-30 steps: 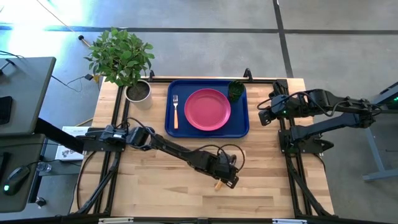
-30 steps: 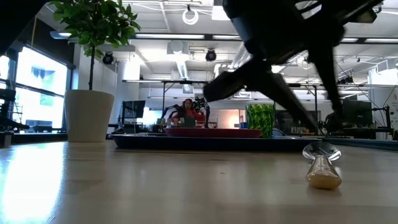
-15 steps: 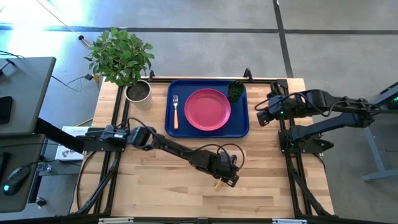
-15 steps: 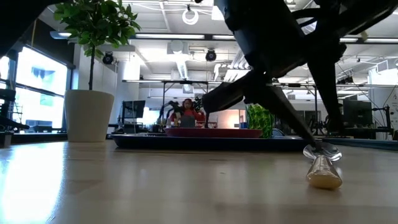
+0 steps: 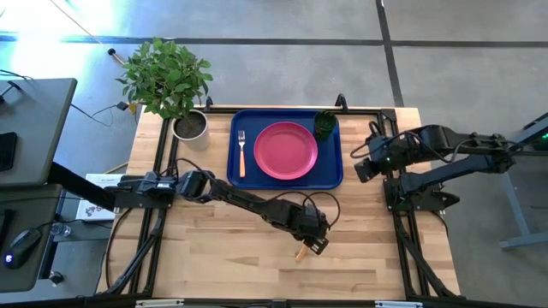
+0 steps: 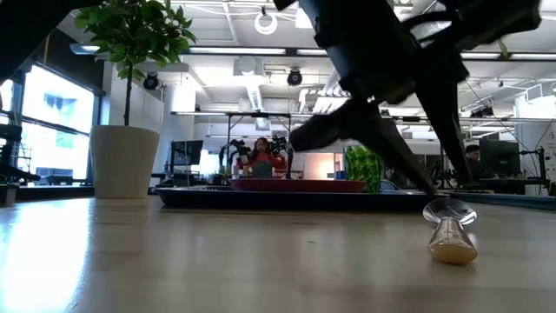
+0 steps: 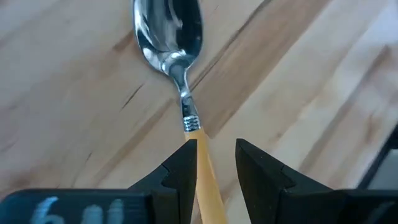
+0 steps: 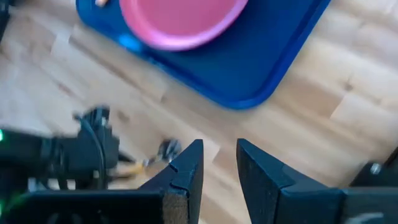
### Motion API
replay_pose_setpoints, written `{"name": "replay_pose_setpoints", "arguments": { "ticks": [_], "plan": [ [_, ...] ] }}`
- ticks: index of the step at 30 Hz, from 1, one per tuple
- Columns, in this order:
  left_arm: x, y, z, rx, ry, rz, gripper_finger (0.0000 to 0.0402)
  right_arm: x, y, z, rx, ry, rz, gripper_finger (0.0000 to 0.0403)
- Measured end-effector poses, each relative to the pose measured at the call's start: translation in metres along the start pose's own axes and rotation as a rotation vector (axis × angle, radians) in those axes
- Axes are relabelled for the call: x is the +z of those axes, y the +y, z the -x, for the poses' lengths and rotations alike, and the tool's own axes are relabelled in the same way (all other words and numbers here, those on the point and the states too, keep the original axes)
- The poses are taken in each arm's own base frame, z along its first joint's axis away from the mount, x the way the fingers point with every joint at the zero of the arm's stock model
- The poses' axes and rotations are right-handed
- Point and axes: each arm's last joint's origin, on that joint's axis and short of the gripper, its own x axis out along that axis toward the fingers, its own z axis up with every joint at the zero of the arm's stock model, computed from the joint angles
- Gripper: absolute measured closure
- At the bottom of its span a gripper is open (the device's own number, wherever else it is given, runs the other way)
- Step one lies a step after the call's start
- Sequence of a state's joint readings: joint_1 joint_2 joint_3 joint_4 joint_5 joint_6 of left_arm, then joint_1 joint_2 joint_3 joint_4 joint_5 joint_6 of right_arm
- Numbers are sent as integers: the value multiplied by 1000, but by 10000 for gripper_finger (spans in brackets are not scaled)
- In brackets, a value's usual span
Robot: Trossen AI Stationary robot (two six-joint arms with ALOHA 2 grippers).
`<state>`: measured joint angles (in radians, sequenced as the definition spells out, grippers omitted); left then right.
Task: Pick and place plate/cup/fork/spoon on tray
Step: Put the yellow spoon on the blue serving tray
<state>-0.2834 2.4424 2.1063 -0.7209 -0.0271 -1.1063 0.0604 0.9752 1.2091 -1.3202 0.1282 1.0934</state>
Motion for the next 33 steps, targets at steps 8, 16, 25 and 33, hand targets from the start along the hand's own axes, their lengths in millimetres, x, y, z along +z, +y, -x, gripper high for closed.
{"name": "replay_pose_setpoints", "arguments": {
  "ticks": [8,16,25,33],
  "plan": [
    [4,1,47,91,-22,-61,302,-28,11,3,20,67,19,316],
    [3,16,88,260,8,-101,303,-58,35,-10,-12,120,94,316],
    [-13,27,106,431,107,-144,303,-87,75,-45,-16,166,187,316],
    [-38,32,115,583,213,-285,303,-109,107,-89,-40,221,164,316]
  ]
}}
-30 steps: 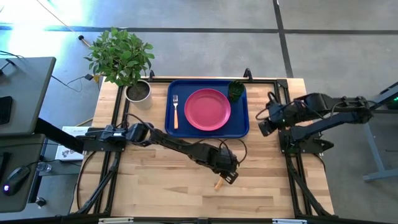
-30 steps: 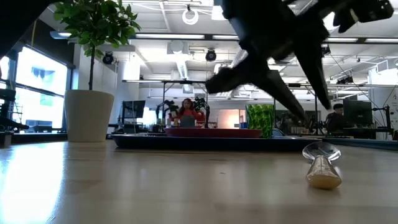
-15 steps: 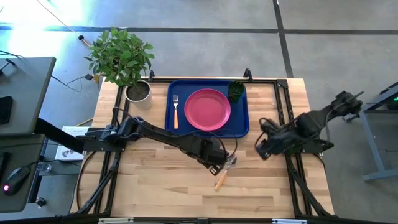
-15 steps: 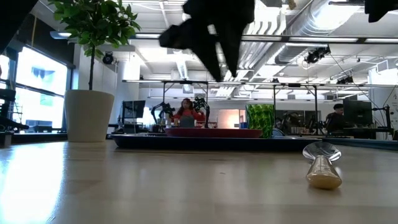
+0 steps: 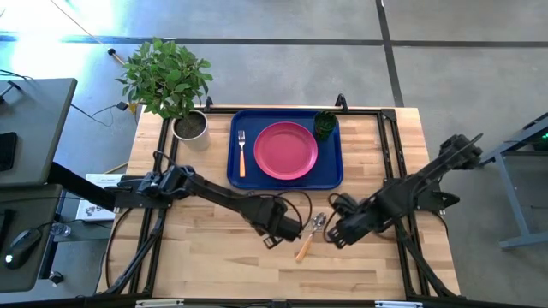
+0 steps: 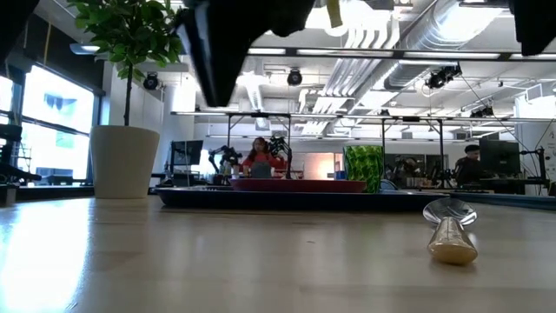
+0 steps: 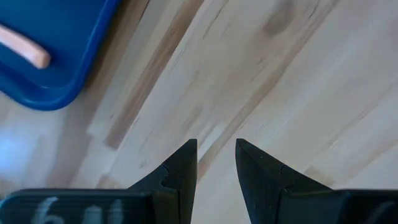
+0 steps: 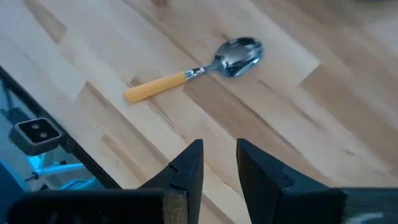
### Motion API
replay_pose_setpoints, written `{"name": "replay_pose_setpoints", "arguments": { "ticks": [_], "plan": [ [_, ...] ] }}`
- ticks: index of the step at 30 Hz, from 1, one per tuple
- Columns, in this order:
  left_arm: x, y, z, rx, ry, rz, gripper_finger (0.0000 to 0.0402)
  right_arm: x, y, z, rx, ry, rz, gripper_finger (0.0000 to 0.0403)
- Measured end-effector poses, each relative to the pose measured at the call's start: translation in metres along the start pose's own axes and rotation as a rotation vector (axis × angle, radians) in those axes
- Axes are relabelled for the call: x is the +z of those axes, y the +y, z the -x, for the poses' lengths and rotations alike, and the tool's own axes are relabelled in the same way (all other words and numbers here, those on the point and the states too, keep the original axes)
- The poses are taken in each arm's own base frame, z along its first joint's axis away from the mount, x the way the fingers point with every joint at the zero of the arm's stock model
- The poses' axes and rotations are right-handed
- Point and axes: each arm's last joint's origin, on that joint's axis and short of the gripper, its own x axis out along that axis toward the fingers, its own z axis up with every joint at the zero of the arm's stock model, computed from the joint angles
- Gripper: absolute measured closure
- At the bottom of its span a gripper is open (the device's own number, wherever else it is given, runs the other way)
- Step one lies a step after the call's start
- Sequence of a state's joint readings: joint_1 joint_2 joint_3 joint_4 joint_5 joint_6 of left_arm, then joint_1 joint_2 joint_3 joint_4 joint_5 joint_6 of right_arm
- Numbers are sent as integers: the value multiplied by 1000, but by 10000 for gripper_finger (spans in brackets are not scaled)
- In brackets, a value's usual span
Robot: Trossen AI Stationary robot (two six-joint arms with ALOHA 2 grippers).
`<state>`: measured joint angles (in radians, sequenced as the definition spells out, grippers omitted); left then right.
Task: Pick and place plate/cup/fork/spoon on tray
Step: Put the yellow spoon on the blue serving tray
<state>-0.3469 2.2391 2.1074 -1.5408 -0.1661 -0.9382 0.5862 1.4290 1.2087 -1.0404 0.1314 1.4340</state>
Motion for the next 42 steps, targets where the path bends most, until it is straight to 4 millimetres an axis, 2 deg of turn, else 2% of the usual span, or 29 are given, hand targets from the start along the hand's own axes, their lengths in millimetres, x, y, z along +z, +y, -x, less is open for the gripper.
{"name": "replay_pose_setpoints", "arguments": {
  "ticks": [8,16,21,29,42],
  "plan": [
    [-21,-10,6,24,-4,-135,303,-4,24,-47,-23,50,-31,316],
    [-37,-20,10,19,-14,-191,303,-6,30,-91,-137,84,-83,316],
    [-44,-24,11,15,-16,-202,303,2,33,-116,-158,86,-112,316],
    [-51,-23,20,-10,-27,-211,303,17,32,-137,-172,87,-148,316],
    [-53,-16,34,-36,-55,-215,303,25,30,-158,-187,120,-163,316]
  ]
}}
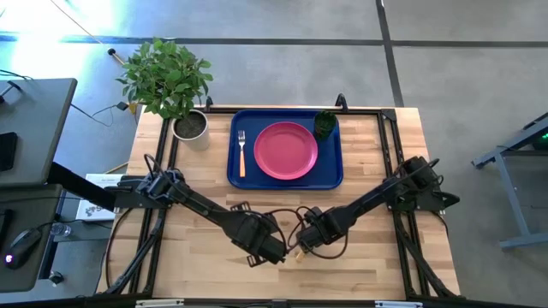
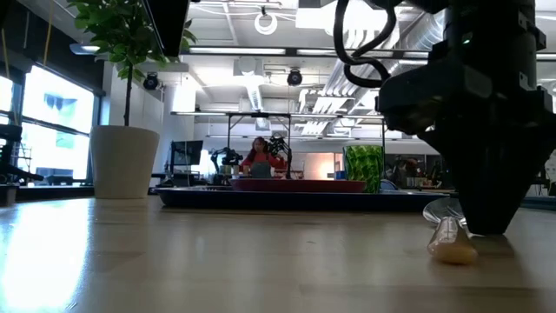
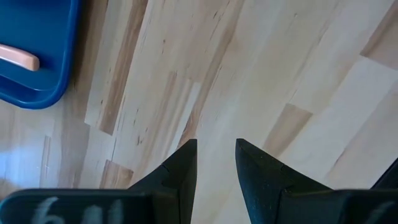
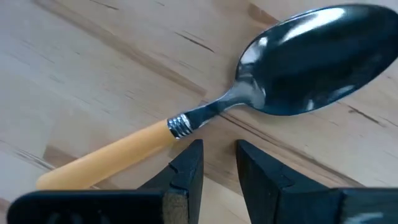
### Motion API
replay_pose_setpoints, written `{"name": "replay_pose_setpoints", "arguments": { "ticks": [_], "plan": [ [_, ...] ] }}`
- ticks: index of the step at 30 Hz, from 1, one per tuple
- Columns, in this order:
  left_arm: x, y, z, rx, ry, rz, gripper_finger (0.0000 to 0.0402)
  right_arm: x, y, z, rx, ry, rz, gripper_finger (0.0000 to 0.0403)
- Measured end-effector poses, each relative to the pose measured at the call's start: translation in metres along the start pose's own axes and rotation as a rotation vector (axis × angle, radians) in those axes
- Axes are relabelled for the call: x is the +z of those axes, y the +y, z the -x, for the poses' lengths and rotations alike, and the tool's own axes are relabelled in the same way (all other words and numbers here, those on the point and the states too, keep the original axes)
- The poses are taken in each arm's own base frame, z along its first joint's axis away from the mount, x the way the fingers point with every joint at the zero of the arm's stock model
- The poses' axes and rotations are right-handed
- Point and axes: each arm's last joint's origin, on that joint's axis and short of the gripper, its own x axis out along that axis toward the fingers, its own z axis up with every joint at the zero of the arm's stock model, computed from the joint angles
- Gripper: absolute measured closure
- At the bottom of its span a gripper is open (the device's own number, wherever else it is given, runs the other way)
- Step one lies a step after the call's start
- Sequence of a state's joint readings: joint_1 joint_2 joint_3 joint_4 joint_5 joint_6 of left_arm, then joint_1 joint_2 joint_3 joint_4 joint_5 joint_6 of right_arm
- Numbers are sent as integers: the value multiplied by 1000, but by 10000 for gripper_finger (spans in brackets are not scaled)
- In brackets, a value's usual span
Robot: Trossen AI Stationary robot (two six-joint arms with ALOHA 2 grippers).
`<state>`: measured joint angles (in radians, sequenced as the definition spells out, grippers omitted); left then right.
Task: Pick and place plate/cup/fork/spoon on tray
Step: Put the yellow spoon on the blue serving tray
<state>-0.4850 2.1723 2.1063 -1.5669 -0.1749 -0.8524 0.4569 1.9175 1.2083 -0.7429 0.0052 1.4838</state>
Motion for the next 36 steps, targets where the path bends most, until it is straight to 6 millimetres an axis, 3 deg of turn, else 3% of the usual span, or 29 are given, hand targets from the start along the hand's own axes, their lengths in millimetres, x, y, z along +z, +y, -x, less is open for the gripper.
{"name": "replay_pose_setpoints", "arguments": {
  "ticks": [28,33,36],
  "plan": [
    [9,9,-2,11,-5,-41,303,40,-3,0,20,-38,38,316],
    [9,8,-2,11,-5,-42,303,37,-2,2,33,-22,59,316],
    [8,7,-2,1,1,-45,303,31,-2,13,59,-18,53,316]
  ]
}}
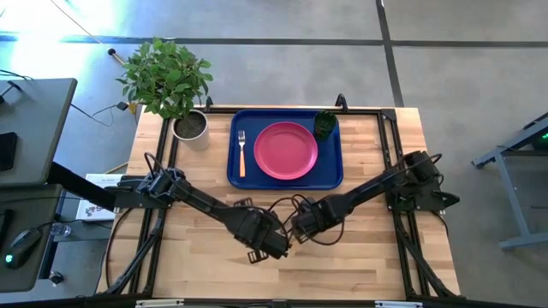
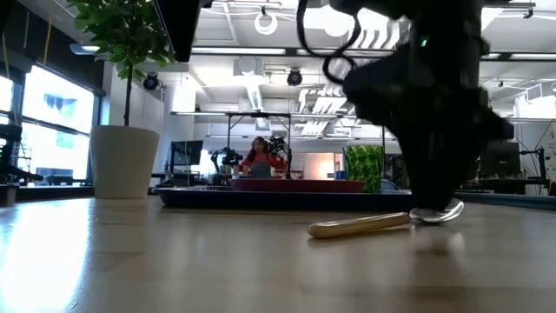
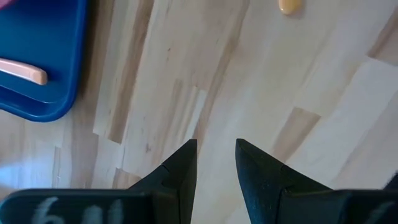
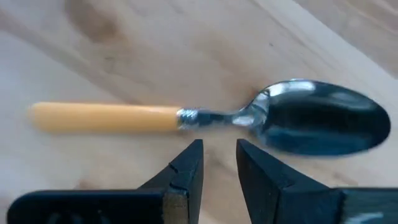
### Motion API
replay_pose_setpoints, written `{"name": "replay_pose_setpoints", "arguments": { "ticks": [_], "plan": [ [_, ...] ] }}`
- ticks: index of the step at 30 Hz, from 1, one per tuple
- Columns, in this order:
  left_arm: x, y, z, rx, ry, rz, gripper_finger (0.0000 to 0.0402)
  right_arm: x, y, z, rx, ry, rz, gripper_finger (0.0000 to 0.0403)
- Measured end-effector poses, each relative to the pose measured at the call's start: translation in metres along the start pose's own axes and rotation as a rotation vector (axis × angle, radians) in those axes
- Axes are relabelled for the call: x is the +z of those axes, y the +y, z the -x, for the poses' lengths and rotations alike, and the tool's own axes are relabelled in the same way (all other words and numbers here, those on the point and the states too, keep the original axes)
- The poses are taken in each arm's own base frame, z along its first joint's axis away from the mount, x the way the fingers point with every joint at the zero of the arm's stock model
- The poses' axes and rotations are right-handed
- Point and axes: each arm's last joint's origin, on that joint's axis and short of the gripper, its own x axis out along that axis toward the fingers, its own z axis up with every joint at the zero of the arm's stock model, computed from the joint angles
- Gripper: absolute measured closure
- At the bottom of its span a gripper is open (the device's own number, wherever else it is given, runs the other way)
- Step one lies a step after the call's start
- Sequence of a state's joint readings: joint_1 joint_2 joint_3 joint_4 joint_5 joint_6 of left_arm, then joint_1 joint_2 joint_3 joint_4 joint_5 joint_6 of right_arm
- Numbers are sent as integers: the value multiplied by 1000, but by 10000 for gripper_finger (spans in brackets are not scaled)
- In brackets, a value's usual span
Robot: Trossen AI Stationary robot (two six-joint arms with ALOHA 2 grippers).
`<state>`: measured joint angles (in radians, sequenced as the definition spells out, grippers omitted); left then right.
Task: Pick and place plate/cup/fork/spoon on tray
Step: Put the yellow spoon on the blue serving tray
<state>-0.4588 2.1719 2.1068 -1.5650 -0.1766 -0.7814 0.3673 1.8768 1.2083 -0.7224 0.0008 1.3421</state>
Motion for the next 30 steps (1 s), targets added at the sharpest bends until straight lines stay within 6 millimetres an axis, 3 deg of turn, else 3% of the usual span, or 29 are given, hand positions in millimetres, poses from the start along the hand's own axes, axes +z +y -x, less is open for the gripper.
{"name": "replay_pose_setpoints", "arguments": {
  "ticks": [16,22,30],
  "plan": [
    [0,0,0,-5,9,0,302,-43,-6,80,185,-124,-70,316],
    [2,2,-1,0,6,10,302,-52,-20,113,239,-230,-89,316],
    [16,18,-5,-15,37,155,302,-56,-49,153,274,-322,-82,316]
  ]
}}
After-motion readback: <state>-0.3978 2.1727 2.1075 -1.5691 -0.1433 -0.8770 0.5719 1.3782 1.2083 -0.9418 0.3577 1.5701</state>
